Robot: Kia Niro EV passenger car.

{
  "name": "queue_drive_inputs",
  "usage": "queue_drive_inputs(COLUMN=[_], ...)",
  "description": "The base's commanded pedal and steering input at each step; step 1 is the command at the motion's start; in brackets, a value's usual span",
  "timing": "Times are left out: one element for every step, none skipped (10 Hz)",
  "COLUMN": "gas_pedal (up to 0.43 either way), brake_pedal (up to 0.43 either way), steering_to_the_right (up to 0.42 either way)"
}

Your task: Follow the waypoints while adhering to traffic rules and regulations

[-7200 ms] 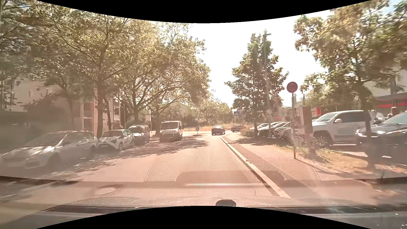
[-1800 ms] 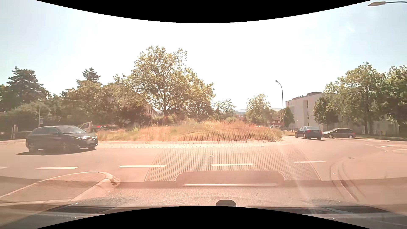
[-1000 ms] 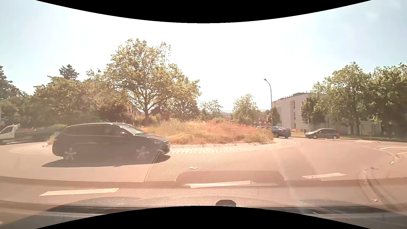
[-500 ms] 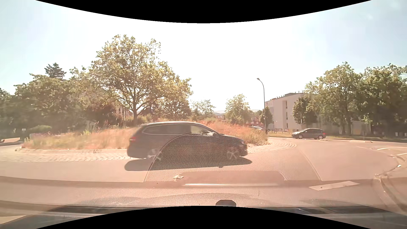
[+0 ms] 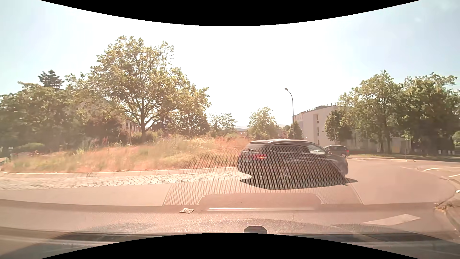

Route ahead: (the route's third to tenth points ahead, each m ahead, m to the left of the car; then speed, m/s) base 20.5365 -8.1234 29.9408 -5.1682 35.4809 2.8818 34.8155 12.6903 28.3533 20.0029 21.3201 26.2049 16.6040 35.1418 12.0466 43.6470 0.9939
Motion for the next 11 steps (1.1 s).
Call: queue_drive_inputs(gas_pedal=[0.0,0.0,0.0,0.0,0.0,0.0,0.0,0.0,0.0,0.0,0.0], brake_pedal=[0.152,0.146,0.146,0.14,0.146,0.14,0.14,0.134,0.122,0.122,0.122], steering_to_the_right=[0.177,0.177,0.177,0.177,0.177,0.177,0.177,0.178,0.178,0.179,0.179])
